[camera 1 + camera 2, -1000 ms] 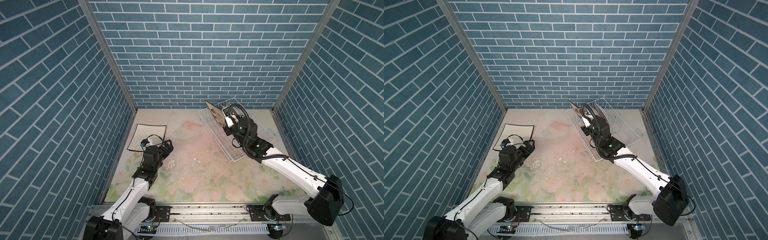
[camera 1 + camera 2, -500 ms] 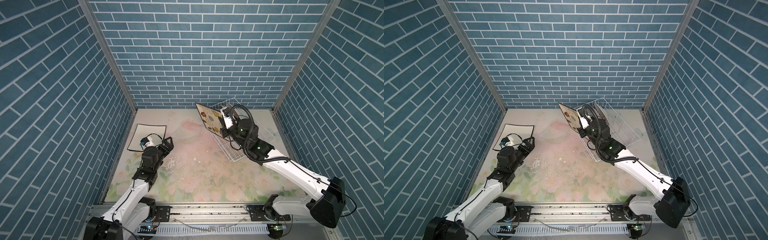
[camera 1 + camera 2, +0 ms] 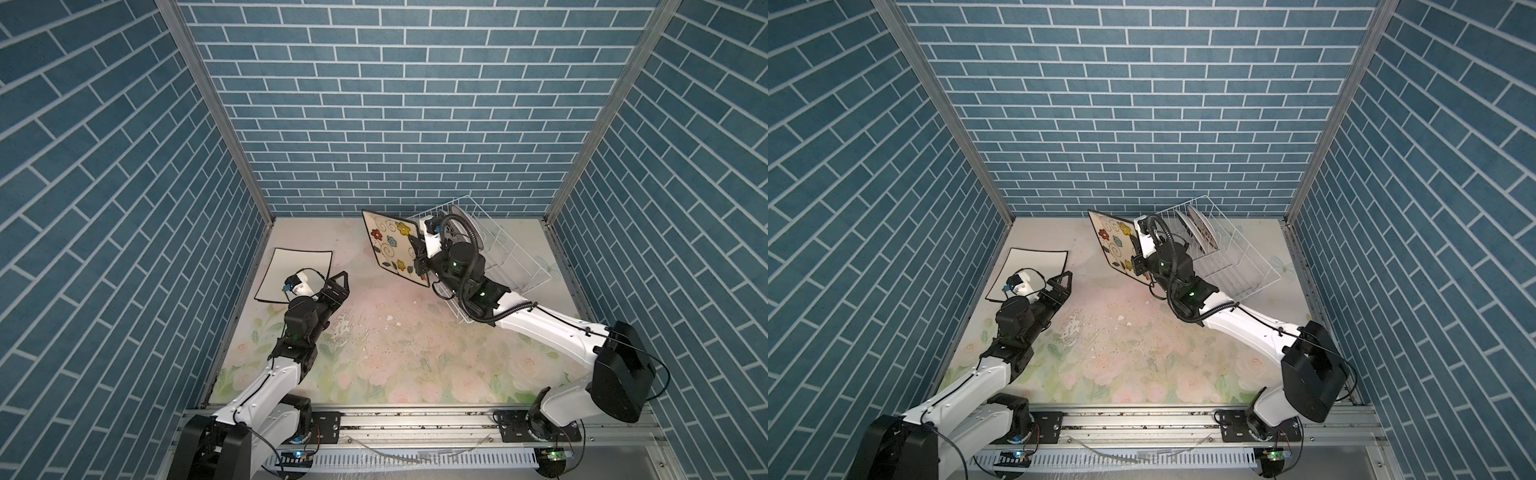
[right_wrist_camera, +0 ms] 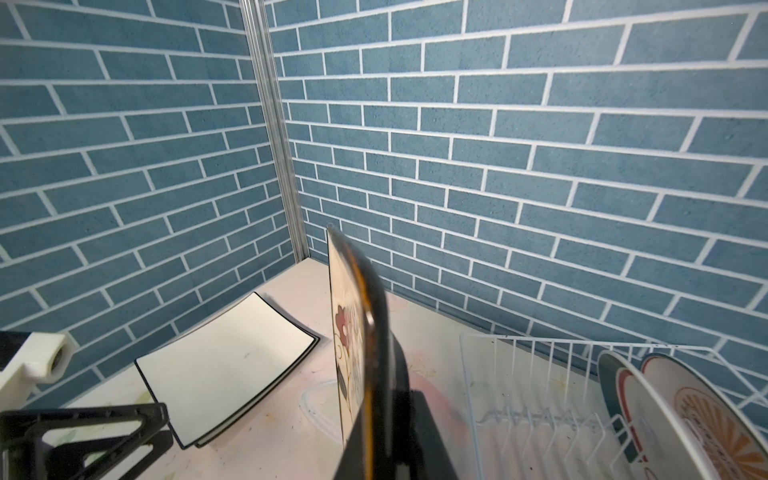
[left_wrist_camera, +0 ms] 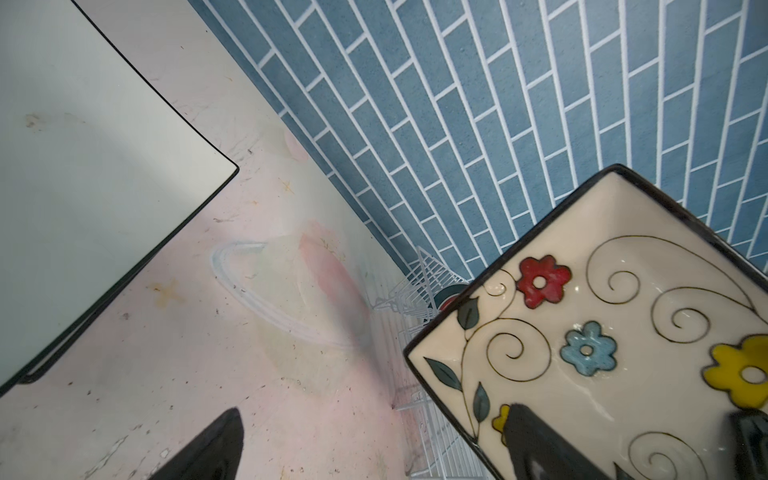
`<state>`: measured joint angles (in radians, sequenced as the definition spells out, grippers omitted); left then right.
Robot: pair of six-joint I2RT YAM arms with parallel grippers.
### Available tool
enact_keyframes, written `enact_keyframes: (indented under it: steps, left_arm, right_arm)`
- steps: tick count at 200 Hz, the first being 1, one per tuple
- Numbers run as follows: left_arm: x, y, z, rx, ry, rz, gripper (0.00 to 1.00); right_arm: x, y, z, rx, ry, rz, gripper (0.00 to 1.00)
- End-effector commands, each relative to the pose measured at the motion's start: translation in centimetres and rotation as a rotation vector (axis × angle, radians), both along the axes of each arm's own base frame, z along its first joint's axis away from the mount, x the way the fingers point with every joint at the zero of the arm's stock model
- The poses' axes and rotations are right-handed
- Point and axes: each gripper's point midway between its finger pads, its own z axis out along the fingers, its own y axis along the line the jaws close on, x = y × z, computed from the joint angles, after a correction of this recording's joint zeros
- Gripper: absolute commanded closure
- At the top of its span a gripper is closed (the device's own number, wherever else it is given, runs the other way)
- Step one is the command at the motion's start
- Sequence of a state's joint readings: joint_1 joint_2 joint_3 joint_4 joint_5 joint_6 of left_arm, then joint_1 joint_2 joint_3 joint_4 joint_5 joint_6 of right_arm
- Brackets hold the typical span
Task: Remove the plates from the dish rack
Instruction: 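Lift the flowered square plate out of the rack with the right gripper, then grasp the flowered plate's edge with the left gripper while right gripper holds it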
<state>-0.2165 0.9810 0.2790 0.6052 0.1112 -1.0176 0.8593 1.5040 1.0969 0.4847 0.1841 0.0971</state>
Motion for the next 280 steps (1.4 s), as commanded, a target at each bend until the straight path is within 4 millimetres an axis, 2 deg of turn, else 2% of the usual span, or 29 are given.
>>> enact_keyframes:
  steps: [1,60,125,148,164,190,213,250,280]
  left_arm:
    - [0.0,-0.6,0.8,-0.048,-0.046,-0.021,0.00]
    - [0.7,-1.5,1.5,-0.103,-0.068,-0.059,0.00]
    - [1.4,-2.8,1.1,-0.213,-0.070,-0.118,0.00]
    - [1.4,-2.9,1.0,-0.217,-0.073,-0.125,0.00]
    - [1.4,-2.5,0.2,-0.195,-0.038,-0.101,0.00]
    - [0.7,-1.8,-0.1,-0.145,-0.025,-0.066,0.00]
    - [0.3,-1.2,1.0,-0.112,-0.043,-0.047,0.00]
    - [0.3,-0.2,2.6,-0.089,-0.083,-0.006,0.00]
    - [1.1,-0.7,3.9,-0.108,-0.116,-0.032,0.00]
  right_arm:
    - [-0.7,-1.2,11.2,0.417,-0.186,0.001,1.00]
    - [0.6,0.2,10.2,0.548,-0.140,0.024,1.00]
    - [1.7,0.2,8.7,0.695,-0.055,0.017,1.00]
    - [2.6,-0.6,8.0,0.802,-0.006,0.017,1.00]
    - [3.5,-1.0,7.3,0.910,0.039,0.041,1.00]
    - [5.2,-1.5,5.2,1.099,0.111,0.066,1.00]
    - [6.5,-1.8,4.0,1.208,0.166,0.076,1.00]
    - [6.8,-0.9,4.4,1.227,0.180,0.114,1.00]
    - [7.0,-1.2,4.3,1.262,0.193,0.104,1.00]
